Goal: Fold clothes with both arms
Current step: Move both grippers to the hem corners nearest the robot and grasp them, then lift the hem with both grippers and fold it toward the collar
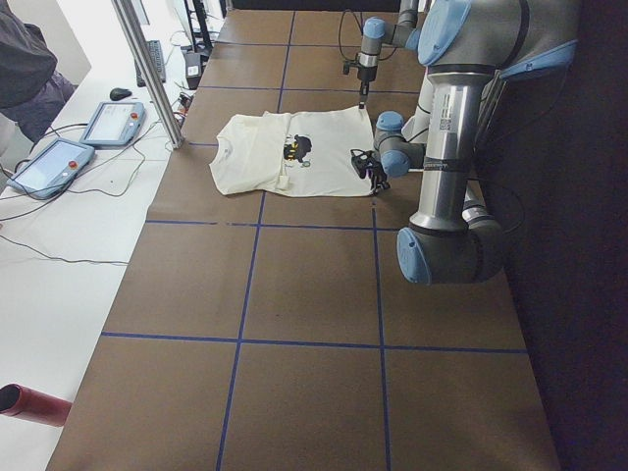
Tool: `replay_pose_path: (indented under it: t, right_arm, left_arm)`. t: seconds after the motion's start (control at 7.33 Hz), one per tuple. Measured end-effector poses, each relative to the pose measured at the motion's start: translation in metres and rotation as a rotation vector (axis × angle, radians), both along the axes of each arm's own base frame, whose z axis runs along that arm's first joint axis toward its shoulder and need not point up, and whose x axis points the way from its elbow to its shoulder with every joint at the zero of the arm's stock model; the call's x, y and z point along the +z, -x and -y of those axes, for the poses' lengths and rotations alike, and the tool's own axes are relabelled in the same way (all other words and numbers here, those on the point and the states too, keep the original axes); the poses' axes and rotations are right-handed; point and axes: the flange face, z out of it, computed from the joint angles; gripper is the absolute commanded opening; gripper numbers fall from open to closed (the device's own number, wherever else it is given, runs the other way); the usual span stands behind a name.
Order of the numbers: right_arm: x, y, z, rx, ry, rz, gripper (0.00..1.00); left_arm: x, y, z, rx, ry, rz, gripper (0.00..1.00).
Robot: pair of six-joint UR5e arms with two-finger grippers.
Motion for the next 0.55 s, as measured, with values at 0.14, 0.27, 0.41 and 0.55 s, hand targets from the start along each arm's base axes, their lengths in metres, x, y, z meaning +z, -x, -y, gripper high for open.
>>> replay_pose_path:
  t: [0.14, 0.27, 0.41, 0.55]
  right_arm:
    - [0.000, 0.000, 0.000, 0.001, 0.000, 0.001, 0.00]
    - [-0.001, -0.001, 0.001, 0.001, 0.000, 0.002, 0.00]
    - [-0.002, -0.005, 0.003, 0.000, 0.003, 0.006, 0.00]
    - [-0.004, -0.013, 0.009, -0.004, 0.012, 0.013, 0.00]
  left_arm:
    - [-0.003, 0.002, 0.000, 0.001, 0.000, 0.002, 0.00]
    - [-0.008, 0.006, -0.001, 0.002, 0.000, 0.002, 0.00]
    - [-0.017, 0.011, -0.002, 0.004, -0.001, -0.003, 0.00]
    - [-0.027, 0.018, -0.003, 0.005, -0.004, -0.016, 0.00]
